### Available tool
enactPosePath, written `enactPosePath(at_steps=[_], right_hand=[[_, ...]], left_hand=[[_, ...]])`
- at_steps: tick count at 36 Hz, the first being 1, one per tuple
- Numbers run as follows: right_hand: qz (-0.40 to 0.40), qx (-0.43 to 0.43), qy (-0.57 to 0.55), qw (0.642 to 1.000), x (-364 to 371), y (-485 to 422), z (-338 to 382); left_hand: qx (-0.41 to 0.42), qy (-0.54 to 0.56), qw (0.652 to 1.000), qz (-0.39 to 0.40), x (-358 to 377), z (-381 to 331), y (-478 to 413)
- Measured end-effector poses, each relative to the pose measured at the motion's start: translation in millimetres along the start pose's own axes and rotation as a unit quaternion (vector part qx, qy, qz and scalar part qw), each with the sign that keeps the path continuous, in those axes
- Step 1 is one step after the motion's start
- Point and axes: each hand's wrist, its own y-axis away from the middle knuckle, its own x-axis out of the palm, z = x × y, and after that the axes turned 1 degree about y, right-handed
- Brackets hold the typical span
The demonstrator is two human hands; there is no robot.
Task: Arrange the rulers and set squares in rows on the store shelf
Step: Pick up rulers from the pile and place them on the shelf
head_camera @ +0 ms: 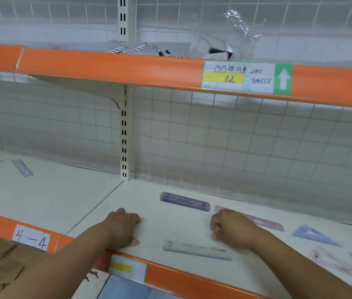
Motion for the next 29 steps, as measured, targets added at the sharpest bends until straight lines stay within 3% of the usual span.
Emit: enactPosePath(at_steps=[8,18,29], right_hand=[[0.076,0.013,0.005,0.997,12.3,32.3,-0.8],[0.075,0.037,-0.038,0.996,13.3,38.7,6.3],[0.041,0.018,-0.042,0.998,16.8,41.0,11.8]], left_hand=[[0.000,-0.027,1.000,-0.007,1.2,-1.5,2.1],[0.044,0.007,0.998,-0.051,9.4,-14.6,12.3],[0.100,0.068,0.992,-0.031,21.5,-47.9,15.8]])
